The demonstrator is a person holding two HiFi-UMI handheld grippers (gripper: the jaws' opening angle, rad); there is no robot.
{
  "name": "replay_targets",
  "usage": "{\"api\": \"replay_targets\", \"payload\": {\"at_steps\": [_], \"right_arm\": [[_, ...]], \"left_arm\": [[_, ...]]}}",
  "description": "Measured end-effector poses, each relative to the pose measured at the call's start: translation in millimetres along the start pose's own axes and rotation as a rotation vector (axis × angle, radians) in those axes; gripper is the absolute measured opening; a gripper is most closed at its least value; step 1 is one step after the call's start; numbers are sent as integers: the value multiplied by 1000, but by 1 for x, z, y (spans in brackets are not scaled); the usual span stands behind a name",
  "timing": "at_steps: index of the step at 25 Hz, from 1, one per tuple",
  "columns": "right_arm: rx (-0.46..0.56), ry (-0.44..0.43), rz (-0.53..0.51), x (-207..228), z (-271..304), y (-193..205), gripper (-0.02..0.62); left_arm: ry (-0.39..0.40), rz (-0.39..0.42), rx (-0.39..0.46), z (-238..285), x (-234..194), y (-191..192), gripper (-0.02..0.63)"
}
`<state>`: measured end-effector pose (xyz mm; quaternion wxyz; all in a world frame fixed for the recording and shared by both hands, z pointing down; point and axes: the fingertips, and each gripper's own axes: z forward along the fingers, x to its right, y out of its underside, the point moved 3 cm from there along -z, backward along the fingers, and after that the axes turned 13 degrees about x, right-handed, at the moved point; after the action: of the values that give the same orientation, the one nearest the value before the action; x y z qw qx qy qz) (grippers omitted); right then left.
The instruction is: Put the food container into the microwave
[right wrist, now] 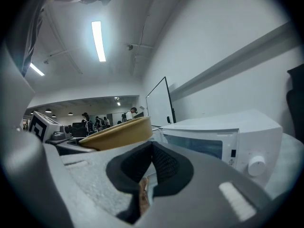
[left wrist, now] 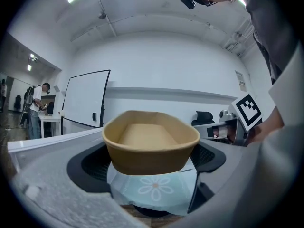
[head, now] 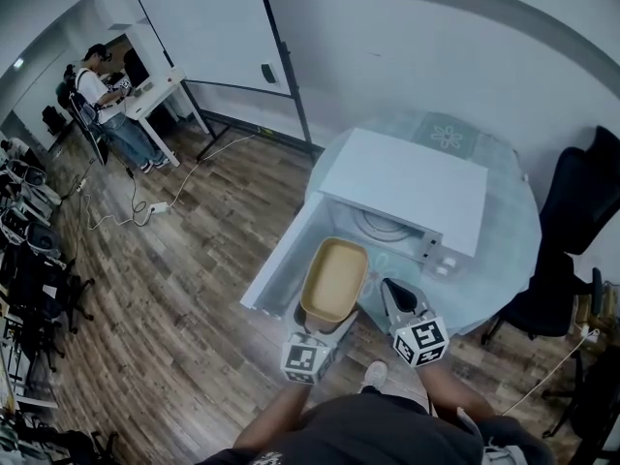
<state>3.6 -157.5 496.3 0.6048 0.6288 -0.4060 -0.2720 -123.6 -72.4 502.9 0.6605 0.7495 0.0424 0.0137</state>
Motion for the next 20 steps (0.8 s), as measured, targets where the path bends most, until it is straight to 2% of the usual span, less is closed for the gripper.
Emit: {"api": "replay_targets", "payload": {"at_steps": [7,14,20], "right_arm": [[-15,-14,1,36,2,6,2],[-19,-8,0,53,5,9,2],[-54,10,-11,64,16,30,2]], "left_arm": [[-51,27,-21,31,4,17,525],[-28,35,-44,53,8,34,525],[-31,8,-58,75,-8,54,525]]}}
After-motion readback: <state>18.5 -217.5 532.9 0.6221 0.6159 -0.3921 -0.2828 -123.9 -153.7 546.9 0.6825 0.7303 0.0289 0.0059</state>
